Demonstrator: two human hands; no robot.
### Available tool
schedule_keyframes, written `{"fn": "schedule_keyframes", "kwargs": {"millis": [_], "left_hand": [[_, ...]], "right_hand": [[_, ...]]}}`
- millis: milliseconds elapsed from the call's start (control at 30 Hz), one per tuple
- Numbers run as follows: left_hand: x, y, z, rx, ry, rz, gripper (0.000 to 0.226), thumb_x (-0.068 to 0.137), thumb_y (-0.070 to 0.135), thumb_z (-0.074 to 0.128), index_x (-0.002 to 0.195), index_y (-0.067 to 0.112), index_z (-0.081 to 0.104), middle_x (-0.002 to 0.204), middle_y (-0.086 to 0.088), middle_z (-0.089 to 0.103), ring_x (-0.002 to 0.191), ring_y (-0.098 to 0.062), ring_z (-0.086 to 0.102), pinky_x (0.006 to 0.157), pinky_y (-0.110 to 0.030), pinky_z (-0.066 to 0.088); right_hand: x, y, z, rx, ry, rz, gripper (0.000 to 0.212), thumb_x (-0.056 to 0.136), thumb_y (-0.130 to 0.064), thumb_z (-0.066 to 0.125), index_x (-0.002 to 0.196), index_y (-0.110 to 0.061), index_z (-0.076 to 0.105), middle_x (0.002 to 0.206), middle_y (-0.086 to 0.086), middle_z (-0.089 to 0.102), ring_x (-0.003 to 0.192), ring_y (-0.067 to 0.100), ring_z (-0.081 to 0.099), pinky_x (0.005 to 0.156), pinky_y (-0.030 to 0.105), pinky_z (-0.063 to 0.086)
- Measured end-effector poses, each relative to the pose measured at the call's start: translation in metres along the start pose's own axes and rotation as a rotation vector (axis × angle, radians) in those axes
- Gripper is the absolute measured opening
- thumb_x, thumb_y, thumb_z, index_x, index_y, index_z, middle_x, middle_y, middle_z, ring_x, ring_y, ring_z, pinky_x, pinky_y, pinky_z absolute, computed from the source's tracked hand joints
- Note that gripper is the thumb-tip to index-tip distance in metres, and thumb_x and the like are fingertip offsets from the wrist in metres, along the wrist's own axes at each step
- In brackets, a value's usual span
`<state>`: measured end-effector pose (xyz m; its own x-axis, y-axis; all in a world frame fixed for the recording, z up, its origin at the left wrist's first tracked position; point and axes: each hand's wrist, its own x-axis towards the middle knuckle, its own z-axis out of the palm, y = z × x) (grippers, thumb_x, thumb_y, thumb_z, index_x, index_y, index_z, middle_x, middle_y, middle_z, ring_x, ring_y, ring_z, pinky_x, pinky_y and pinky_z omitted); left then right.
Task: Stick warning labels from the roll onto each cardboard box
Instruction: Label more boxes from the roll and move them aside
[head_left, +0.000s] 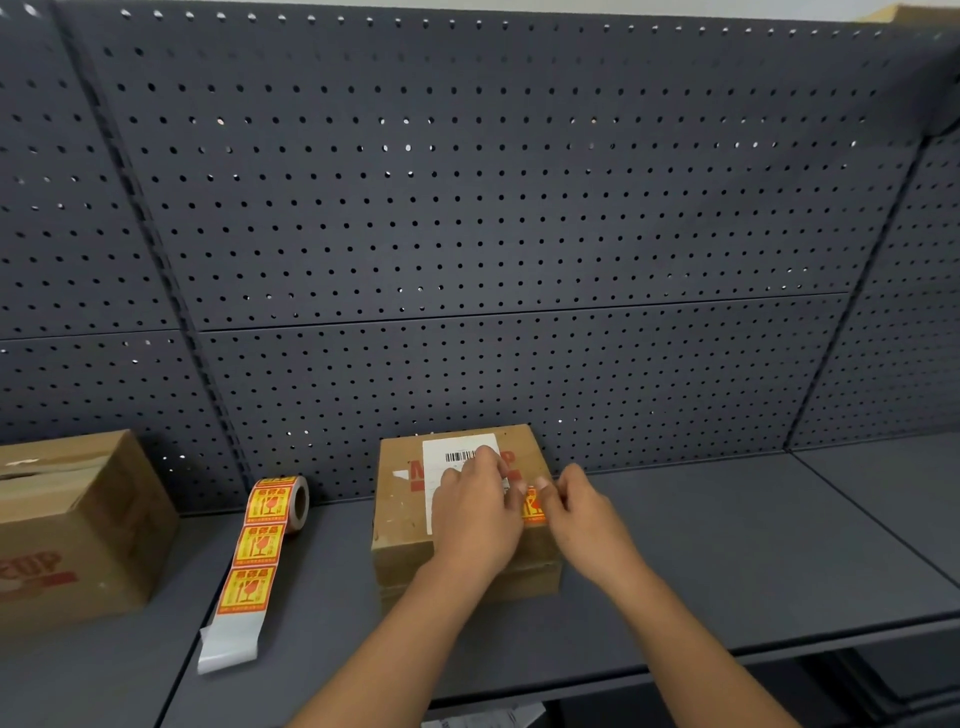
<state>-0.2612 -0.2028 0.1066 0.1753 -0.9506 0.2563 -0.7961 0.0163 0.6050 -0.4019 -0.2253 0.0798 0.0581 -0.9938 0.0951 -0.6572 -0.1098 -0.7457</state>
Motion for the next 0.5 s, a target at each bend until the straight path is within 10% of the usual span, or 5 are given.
{"fn": "schedule_keyframes", "kwargs": {"millis": [267, 500], "left_hand": [[0.006, -0.001, 0.0, 0.011, -0.045, -0.034, 0.014, 0.105, 0.041, 0.052, 0.109, 0.027, 0.053, 0.111, 0.005, 0.066, 0.106, -0.021, 0.053, 0.085, -0.042, 0.052], [0.009, 0.005, 0.001, 0.148, 0.018, -0.031, 0.026, 0.103, 0.049, 0.053, 0.118, 0.028, 0.052, 0.116, 0.005, 0.068, 0.108, -0.02, 0.06, 0.078, -0.035, 0.046]], "right_hand": [[0.015, -0.003, -0.01, -0.026, -0.098, 0.064, 0.034, 0.11, -0.041, 0.038, 0.085, -0.018, 0.041, 0.079, -0.001, 0.054, 0.068, 0.014, 0.049, 0.061, 0.035, 0.038], [0.023, -0.006, -0.004, -0.177, -0.124, 0.099, 0.055, 0.099, -0.074, 0.029, 0.09, -0.023, 0.047, 0.086, -0.001, 0.061, 0.08, 0.02, 0.061, 0.068, 0.04, 0.047]]}}
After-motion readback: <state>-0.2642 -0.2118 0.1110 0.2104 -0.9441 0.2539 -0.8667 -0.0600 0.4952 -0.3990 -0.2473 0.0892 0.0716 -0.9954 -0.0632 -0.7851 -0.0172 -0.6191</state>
